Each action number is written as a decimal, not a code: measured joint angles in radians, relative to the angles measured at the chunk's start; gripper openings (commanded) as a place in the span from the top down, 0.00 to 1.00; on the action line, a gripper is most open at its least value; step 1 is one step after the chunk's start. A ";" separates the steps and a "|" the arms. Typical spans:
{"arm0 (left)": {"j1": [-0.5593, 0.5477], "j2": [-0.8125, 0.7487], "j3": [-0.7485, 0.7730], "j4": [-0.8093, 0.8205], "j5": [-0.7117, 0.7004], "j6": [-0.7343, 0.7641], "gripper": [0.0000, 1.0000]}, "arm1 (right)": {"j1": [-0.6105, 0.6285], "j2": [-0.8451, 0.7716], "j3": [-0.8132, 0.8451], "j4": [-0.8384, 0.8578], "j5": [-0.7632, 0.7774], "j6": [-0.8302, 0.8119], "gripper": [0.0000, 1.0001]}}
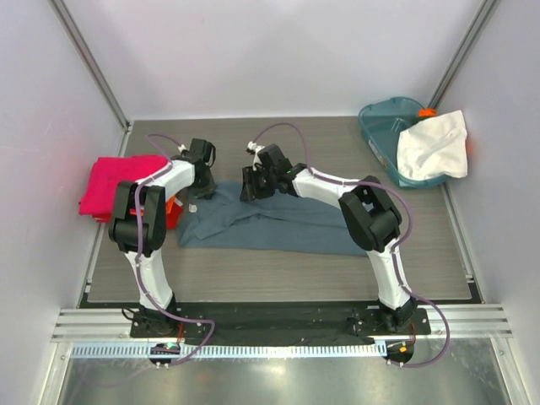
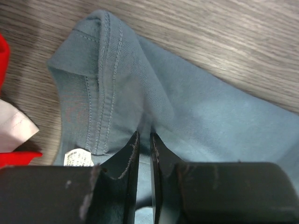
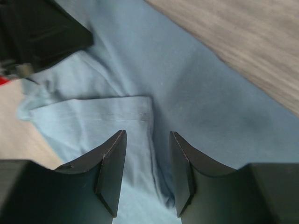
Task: Fold and stack the t-shirts
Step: Fold the tshirt
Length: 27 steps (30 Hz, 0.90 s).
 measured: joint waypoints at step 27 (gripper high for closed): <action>0.006 0.014 -0.010 0.043 -0.006 0.036 0.87 | 0.031 -0.087 -0.140 -0.048 -0.014 -0.014 0.86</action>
